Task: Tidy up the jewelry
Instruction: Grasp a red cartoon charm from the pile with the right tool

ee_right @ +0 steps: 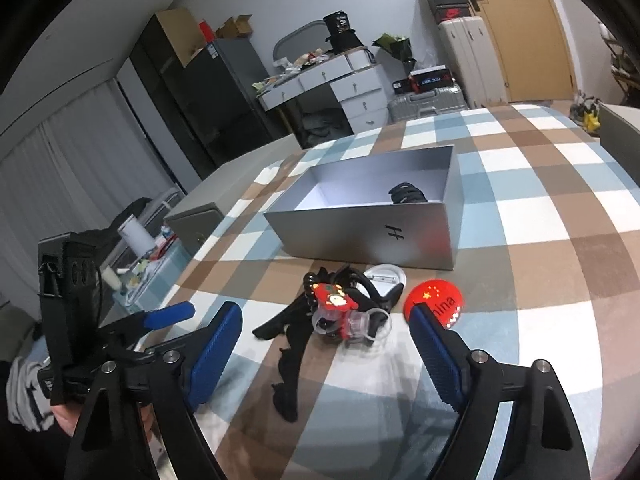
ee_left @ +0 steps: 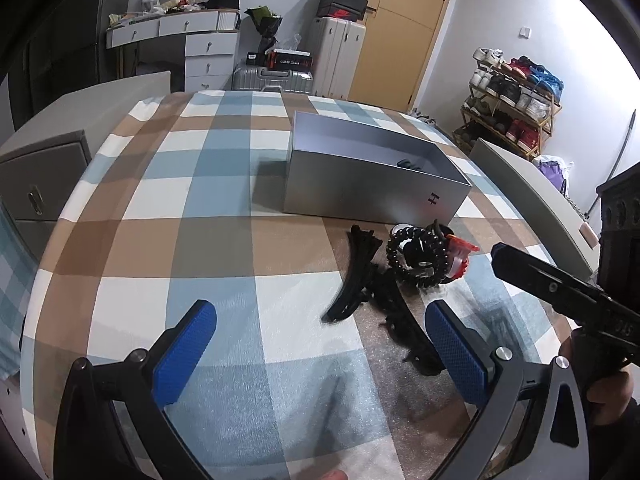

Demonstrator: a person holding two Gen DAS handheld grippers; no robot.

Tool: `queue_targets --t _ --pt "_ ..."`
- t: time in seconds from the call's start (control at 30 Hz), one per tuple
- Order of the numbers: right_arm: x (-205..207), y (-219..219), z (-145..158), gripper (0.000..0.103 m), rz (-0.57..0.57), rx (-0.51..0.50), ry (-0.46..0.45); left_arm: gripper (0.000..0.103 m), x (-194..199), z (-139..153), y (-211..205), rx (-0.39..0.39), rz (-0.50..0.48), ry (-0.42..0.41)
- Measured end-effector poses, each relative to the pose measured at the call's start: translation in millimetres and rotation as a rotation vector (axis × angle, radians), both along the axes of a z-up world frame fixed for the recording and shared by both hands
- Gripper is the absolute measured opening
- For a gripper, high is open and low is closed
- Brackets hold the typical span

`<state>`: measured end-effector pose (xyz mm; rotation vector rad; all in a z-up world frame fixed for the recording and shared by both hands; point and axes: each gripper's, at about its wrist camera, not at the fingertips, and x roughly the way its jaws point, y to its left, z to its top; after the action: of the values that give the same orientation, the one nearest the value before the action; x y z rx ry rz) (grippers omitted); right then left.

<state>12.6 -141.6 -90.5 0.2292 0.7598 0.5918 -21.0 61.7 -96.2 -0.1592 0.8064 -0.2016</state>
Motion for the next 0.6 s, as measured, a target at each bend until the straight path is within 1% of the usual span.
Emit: queue_targets --t 0.03,0.13,0.2,0.23,0.33,0.4,0.5,0.53,0.57,0.6 --pt "0 2 1 0.082 0.003 0.001 -0.005 0.102 0 0 0 0.001 -0.001 0.0" --pt "2 8 2 0.08 0.01 -0.011 -0.013 0.102 1 -2 -1 -0.003 -0.004 0.011" --pt "4 13 1 0.07 0.024 -0.037 -0.005 0.102 2 -3 -2 -0.009 -0.01 0.018" --pt "6 16 0 0.062 0.033 -0.049 0.001 0.102 2 -3 -2 -0.01 -0.011 0.018" --pt "7 21 -2 0.06 0.036 -0.069 0.002 0.102 2 -2 -3 -0.012 -0.02 0.017" --pt "6 24 -3 0.056 0.031 -0.079 -0.006 0.102 4 -2 -3 -0.012 -0.027 0.021" --pt "7 27 -3 0.046 0.02 -0.122 -0.021 0.102 5 -4 -4 -0.01 -0.033 0.031" --pt "8 29 -4 0.035 0.024 -0.143 -0.016 0.102 6 -5 -4 -0.01 -0.036 0.036" --pt "10 30 -5 0.023 0.029 -0.152 -0.012 0.102 7 -5 -4 -0.011 -0.038 0.04" --pt "11 30 -7 0.021 0.039 -0.148 -0.006 0.102 8 -6 -4 -0.012 -0.038 0.043"
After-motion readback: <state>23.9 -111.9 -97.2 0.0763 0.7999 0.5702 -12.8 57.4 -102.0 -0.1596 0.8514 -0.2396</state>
